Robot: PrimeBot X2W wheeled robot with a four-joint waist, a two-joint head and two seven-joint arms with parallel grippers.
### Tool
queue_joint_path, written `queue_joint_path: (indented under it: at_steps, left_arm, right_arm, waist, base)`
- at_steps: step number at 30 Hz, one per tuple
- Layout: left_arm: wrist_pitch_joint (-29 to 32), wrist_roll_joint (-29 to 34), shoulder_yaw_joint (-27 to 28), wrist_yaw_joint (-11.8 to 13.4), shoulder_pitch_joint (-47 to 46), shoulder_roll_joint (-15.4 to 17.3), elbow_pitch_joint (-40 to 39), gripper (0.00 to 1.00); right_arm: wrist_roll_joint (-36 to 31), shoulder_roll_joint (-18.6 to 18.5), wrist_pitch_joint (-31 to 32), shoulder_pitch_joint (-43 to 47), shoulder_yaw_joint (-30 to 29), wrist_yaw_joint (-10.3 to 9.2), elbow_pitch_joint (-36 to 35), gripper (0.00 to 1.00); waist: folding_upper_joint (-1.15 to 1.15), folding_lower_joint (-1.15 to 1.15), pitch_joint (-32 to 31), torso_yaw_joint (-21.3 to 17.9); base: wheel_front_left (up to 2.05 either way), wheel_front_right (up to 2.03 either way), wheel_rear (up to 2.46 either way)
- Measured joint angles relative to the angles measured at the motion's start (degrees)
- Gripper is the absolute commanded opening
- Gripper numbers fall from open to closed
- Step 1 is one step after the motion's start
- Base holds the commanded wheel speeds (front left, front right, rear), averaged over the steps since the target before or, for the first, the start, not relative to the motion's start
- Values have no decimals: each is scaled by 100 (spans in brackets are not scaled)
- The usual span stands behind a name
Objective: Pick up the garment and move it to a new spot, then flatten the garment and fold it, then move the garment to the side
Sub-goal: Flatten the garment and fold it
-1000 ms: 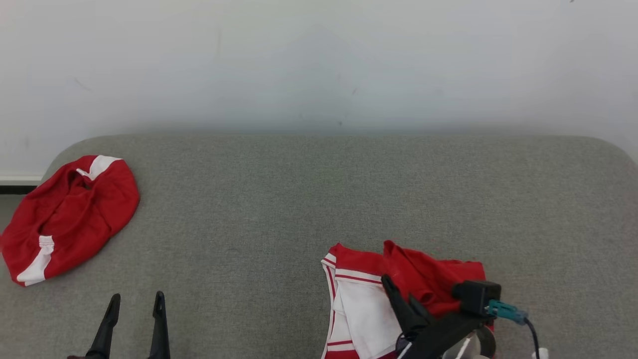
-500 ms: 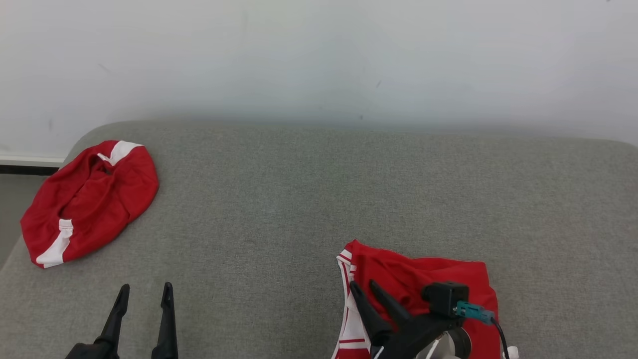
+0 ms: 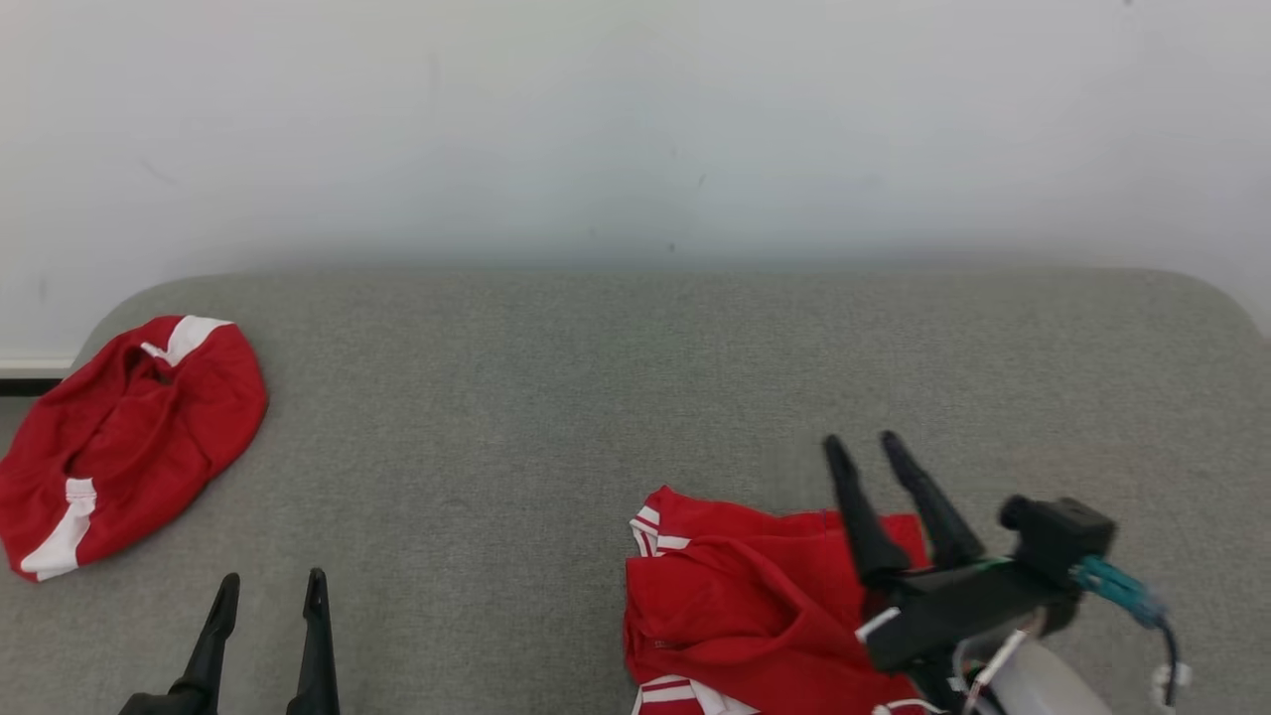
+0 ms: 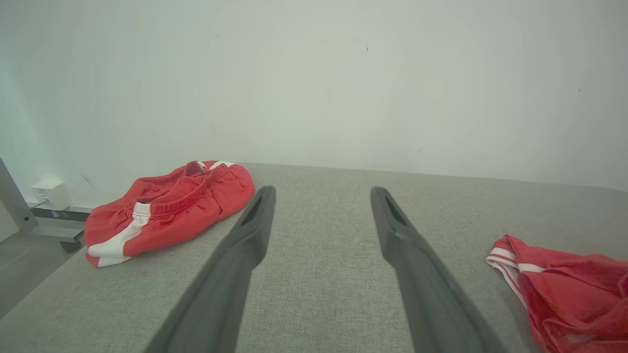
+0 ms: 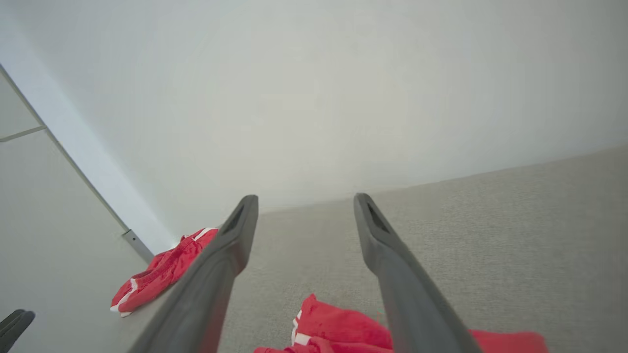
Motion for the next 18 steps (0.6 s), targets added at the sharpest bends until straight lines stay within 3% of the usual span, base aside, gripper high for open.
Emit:
queue_joint_path:
  at_steps: [10,18]
  left_arm:
    - [0,-5,53,33,129,-1,-89,100]
    - [0,-29,54,68,244,-1,-120,100]
  right_arm:
    - [-842,-291,-24,1067,-1482,-1,-1084,100]
    - [-1209,-48,-24,1946,-2277,0,-1724,100]
  waist:
    - [0,0,-75,-305]
    - [0,0,-109,-437]
  base:
    - [0,0,0]
    - [0,0,0]
